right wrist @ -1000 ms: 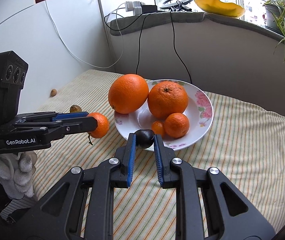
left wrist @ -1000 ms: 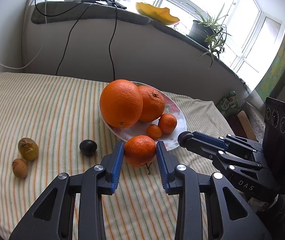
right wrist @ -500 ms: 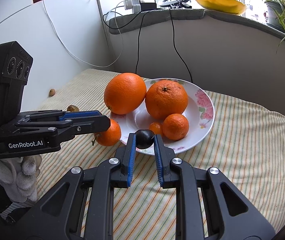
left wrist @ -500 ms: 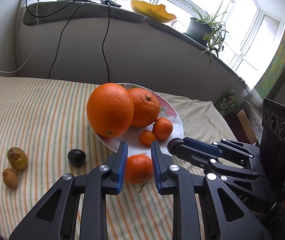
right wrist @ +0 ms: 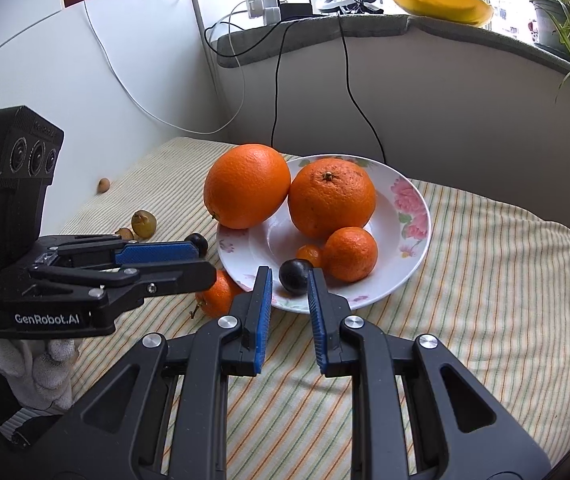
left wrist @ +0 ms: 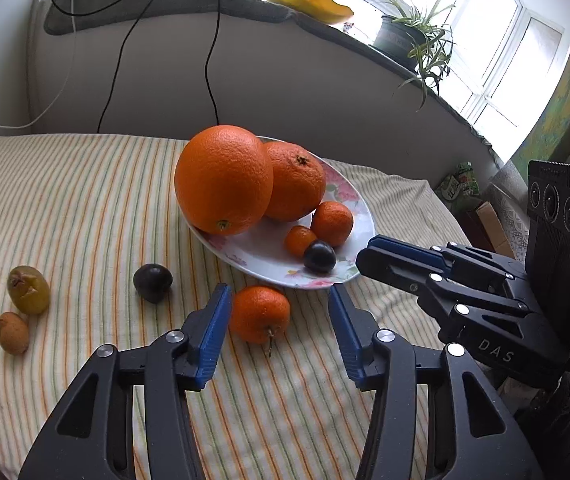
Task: Organize fruits
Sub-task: 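Open the right gripper over the plate while the left gripper lowers and releases the tangerine there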
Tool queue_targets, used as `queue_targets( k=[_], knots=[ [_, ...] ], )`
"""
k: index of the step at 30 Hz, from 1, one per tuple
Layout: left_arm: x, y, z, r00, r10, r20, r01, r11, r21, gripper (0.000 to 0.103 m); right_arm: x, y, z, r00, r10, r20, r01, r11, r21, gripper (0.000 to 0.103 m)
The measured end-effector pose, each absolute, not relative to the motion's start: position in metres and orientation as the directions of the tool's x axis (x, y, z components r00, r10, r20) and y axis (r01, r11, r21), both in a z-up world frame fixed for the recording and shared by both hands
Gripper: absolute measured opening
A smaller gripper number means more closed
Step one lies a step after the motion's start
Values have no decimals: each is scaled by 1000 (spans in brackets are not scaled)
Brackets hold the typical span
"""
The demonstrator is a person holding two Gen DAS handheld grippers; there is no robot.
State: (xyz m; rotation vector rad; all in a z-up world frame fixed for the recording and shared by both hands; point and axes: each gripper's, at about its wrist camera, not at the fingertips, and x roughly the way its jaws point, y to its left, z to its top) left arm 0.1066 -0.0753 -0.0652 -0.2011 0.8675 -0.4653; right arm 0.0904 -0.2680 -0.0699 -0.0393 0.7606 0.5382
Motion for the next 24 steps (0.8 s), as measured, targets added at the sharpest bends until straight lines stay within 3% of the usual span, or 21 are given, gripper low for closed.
queue_targets(
  k=[4, 6, 8, 12, 16, 24],
  knots=[
    [106, -77, -74, 535, -463, -707, 308, 886, -347, 49, 89, -271, -70, 601, 446, -663, -470, 869, 158, 23],
    [108, -80, -78, 525, -461, -716, 310, 887, -343, 49, 88, -273, -69, 608, 443, -659, -461, 873, 160, 50],
    [111, -82, -81, 523, -452, -723, 310, 891, -332, 49, 86, -275, -68, 621, 438, -650, -451, 878, 160, 58],
    [115, -86, -85, 522, -442, -730, 311, 895, -320, 48, 85, -280, -68, 624, 434, -650, -436, 883, 172, 58],
    [116, -85, -85, 533, -429, -730, 300, 902, -311, 36, 85, -286, -68, 627, 428, -651, -420, 889, 180, 58],
    [108, -79, -80, 542, -438, -717, 303, 898, -320, 35, 83, -292, -68, 638, 420, -646, -398, 897, 191, 58]
  ],
)
